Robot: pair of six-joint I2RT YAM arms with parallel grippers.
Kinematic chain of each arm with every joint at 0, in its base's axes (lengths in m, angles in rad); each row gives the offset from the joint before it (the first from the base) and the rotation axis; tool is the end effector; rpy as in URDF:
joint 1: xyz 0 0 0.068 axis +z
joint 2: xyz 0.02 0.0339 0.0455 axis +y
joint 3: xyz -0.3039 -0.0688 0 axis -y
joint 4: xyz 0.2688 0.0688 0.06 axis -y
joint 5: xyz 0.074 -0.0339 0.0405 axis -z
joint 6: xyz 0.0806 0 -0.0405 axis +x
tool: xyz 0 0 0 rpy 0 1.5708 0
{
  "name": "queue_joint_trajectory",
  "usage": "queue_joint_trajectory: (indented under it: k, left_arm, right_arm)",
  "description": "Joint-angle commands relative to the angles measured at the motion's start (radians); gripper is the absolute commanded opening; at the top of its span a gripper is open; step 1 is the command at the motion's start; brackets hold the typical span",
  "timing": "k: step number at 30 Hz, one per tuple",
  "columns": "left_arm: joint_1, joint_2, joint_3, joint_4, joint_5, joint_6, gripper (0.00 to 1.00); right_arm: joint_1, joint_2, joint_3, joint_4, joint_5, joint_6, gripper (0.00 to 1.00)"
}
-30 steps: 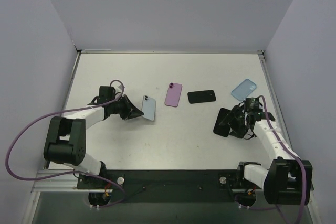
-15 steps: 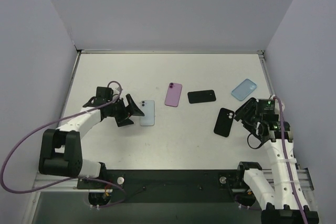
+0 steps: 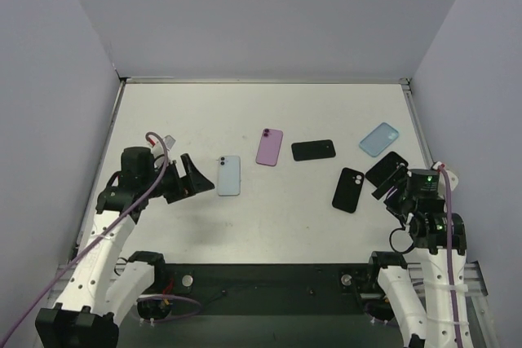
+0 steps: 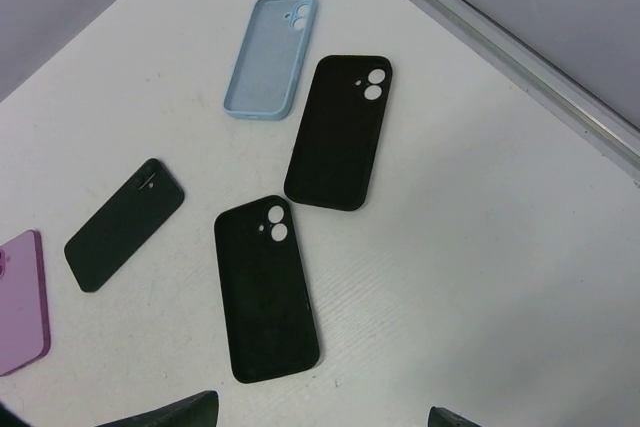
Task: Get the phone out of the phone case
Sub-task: Reset both arms
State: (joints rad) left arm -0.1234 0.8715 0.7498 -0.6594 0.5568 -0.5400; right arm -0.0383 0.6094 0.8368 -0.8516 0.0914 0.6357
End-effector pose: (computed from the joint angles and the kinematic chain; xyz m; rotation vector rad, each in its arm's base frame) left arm 0.1929 -0.0668 0.2727 -0.2162 2.4025 -0.9724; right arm 0.1439 -0.0129 0.3163 0.7765 2.0604 0.2355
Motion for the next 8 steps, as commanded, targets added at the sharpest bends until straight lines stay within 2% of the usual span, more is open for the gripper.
queue_joint_trajectory:
  k: [1, 8]
  left_arm:
    - [0.002, -0.065, -0.018, -0.055, -0.012, -0.026, 0.94]
    - [0.002, -0.085, -0.017, -0.066, -0.008, -0.044, 0.94]
  right_arm:
    - [0.003, -0.014, -0.005, -0.047, 0.038, 0.022, 0.76]
    - [0.003, -0.007, -0.007, -0.053, 0.019, 0.027, 0.74]
